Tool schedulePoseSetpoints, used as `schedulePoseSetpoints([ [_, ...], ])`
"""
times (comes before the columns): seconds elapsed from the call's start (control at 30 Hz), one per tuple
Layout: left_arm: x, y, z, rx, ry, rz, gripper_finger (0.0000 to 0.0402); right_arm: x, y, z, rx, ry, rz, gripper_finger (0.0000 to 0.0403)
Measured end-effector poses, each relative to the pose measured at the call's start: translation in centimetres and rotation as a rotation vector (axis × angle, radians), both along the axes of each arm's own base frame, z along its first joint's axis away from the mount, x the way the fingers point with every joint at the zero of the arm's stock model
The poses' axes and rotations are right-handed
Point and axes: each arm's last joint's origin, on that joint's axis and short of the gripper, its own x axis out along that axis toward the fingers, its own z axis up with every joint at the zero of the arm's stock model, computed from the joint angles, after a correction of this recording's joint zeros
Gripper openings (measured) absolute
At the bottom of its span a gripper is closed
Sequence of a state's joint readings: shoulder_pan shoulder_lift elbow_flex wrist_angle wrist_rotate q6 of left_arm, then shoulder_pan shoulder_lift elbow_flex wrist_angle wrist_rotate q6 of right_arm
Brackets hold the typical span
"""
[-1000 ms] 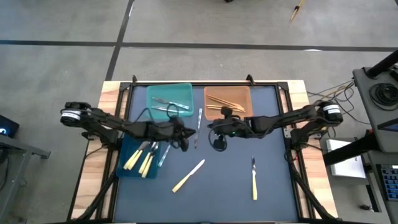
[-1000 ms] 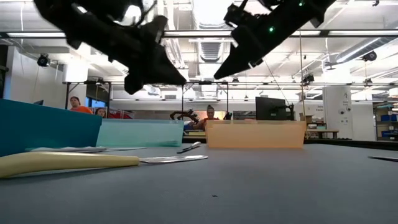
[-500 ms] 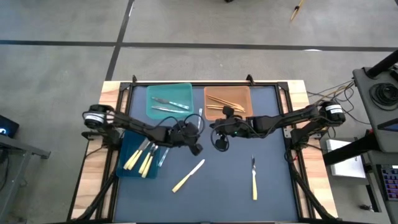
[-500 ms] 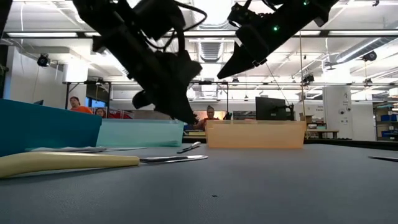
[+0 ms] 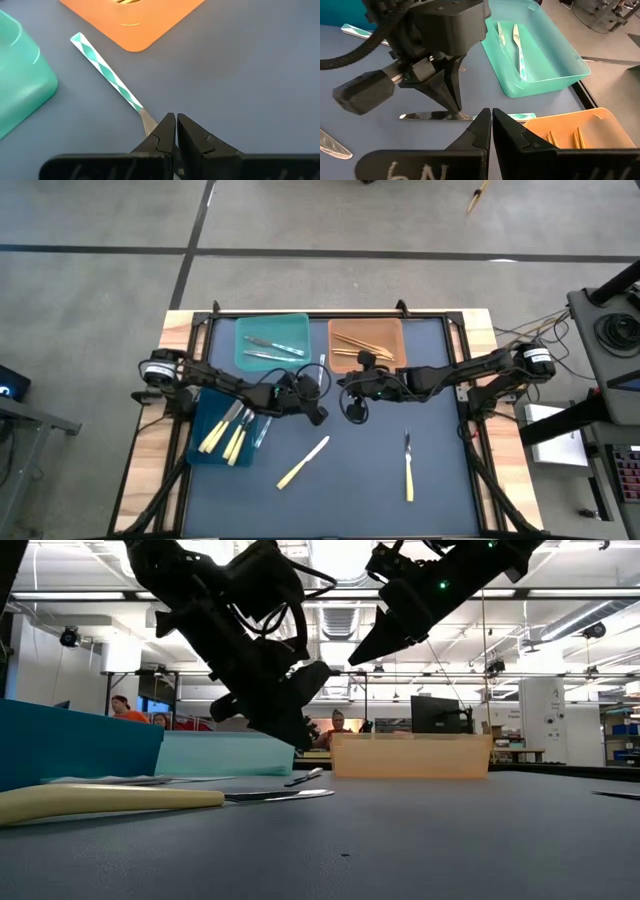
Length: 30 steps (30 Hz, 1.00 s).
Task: Sort silverware by color (type)
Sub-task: Put the white knife into the light blue bin
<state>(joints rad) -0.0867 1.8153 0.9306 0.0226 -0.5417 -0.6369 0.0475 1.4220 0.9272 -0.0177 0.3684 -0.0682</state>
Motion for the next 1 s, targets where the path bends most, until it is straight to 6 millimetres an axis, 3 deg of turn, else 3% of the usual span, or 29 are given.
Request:
schedulePoseSetpoints([
  [0.27,0.1,0.6,0.2,0.073,-0.010,0.034,0.0003,0.0,0.0,0.0,-0.010,0.005,0.005,0.0009],
  [0.47,-0.2,0.0,-0.3,0.196,-0.039,-0.087,0.0048,-0.4,0.0,0.0,-0.038,0.055,0.023,0.0009],
  [0.67,-2.3,0.0,-1.9,0.247,-0.185,-0.126,0.0113,-2.1,-0.2,0.5,-0.039,0.049,0.021,0.0009],
  [0.8,-3.7,0.3,-2.8,0.282,-0.173,-0.086,0.0143,-3.8,-0.6,0.7,-0.025,-0.019,0.002,0.0009],
  [1.0,-3.2,0.4,-2.8,0.295,-0.199,-0.057,0.0157,-5.3,-1.0,0.4,-0.012,-0.106,-0.021,0.0009],
])
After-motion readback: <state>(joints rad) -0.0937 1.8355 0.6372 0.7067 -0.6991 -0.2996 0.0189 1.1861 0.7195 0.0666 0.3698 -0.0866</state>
